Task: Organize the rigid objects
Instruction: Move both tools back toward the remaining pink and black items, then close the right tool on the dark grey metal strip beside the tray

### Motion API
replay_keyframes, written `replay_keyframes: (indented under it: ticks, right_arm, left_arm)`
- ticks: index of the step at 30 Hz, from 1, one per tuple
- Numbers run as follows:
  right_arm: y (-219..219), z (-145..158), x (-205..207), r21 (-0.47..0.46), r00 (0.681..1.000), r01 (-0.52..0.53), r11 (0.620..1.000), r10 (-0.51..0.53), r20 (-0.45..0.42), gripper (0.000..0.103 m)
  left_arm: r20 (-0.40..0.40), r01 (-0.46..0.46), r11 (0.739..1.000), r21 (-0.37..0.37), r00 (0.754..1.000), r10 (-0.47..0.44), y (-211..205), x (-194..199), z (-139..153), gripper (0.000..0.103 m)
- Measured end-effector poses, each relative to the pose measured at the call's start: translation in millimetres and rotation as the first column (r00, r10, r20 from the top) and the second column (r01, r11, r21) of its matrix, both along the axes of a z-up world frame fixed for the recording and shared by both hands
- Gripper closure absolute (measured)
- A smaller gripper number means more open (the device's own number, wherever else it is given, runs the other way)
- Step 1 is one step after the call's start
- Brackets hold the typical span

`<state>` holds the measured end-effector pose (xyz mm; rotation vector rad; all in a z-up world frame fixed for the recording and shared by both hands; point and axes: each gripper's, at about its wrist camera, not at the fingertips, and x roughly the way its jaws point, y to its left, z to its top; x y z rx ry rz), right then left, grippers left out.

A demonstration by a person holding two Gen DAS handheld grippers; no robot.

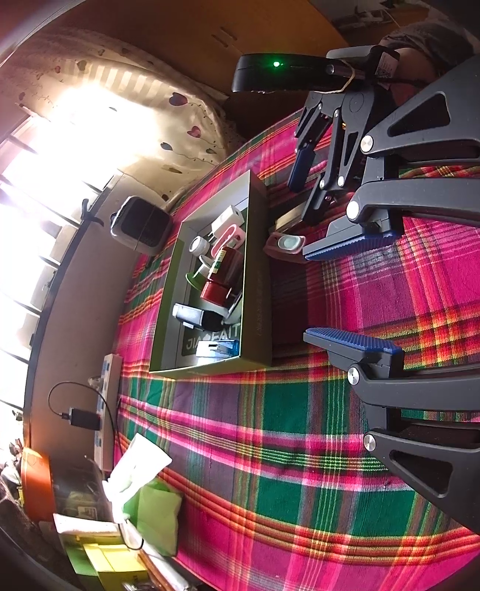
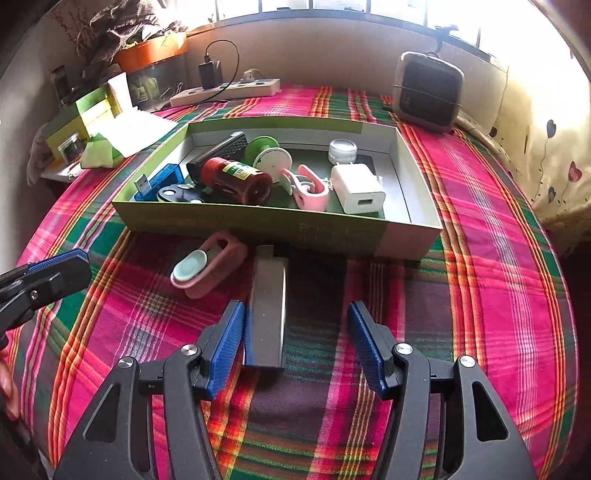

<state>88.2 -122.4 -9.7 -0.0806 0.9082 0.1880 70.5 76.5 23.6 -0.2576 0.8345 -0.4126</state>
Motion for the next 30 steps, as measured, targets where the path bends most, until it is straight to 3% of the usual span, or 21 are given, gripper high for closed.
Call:
replay_keyframes:
  ticks: [6, 9, 14, 17, 30]
  right_arm:
    - [1.8, 0.0, 4.9, 0.016, 1.000, -0.004, 1.000, 0.004, 0.004, 0.045]
    - [0.6, 0.3, 4.0, 0.010, 1.000, -0.004, 1.000, 0.004, 0.011, 0.052]
    - [-5.7, 1.8, 3.7, 0.015, 1.000, -0.007, 1.000, 0.007, 0.014, 0.074]
    - [-11.0, 2.0, 4.0, 0.035, 1.000, -0.010, 0.999, 0.010, 0.012, 0.079]
    - [-35.7, 2.5, -0.2, 0.080, 1.000, -0.012, 0.997, 0.011, 0.005, 0.079]
  left_arm:
    - [-0.008, 0.008, 1.000, 0.006, 1.000, -0.007, -2.1, -0.2, -1.7, 0.066]
    - [-0.014, 0.011, 1.000, 0.012, 1.000, -0.011, -4.6, 2.0, -2.5, 0.066]
    - [-0.020, 0.022, 0.999, 0.023, 1.000, -0.022, -11.6, 5.2, -2.7, 0.066]
    - [-0.026, 0.032, 0.999, 0.035, 0.999, -0.031, -17.9, 7.4, -3.2, 0.066]
    - [-0.044, 0.087, 0.991, 0.100, 0.996, -0.083, -56.8, 24.4, -3.8, 0.066]
